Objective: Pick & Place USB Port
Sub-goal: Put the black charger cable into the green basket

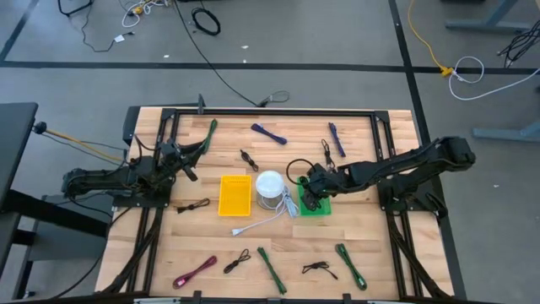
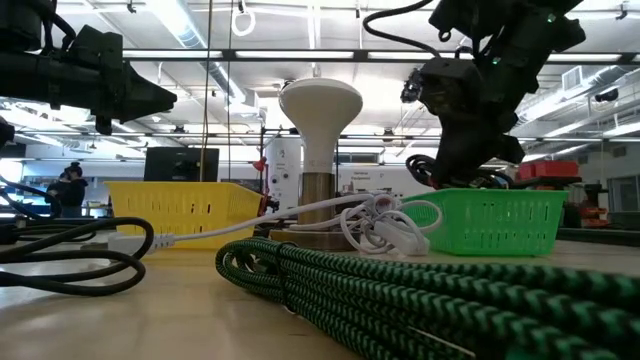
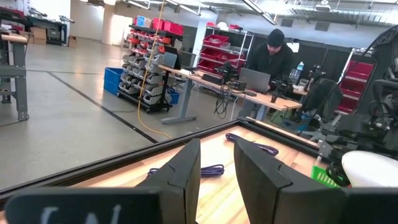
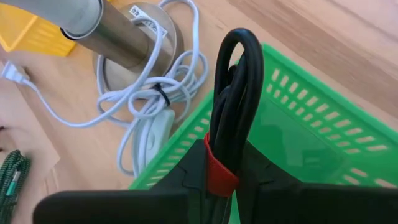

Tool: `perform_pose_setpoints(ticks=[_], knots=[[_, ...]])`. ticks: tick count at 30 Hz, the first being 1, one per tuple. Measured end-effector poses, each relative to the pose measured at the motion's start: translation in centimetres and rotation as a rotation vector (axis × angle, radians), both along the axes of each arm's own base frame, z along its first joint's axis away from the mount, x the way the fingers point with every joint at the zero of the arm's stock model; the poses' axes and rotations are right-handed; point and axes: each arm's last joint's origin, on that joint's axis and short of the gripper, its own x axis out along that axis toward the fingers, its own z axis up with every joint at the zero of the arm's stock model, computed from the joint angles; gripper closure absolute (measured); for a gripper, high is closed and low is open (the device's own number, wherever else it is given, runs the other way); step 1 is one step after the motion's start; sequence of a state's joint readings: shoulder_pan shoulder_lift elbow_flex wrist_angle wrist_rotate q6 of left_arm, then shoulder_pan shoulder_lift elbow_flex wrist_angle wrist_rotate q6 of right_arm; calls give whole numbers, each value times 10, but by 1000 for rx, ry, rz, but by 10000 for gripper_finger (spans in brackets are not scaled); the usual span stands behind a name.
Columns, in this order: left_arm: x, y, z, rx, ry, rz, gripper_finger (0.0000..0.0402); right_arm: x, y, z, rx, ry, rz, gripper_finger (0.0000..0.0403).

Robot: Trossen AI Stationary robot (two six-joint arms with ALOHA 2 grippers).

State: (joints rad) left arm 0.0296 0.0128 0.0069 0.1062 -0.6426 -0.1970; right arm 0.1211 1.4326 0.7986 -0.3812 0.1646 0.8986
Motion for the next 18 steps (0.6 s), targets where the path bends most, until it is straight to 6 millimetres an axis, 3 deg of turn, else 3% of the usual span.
perform_pose_setpoints(ticks=[6,13,18], knots=[[0,0,0,0,0,0,299,-2,0,-1,-3,26,-1,358],[0,0,0,0,0,0,299,-2,-1,-1,-12,26,-8,262],[0,0,0,0,0,0,299,-2,-1,-1,-26,24,-14,248]])
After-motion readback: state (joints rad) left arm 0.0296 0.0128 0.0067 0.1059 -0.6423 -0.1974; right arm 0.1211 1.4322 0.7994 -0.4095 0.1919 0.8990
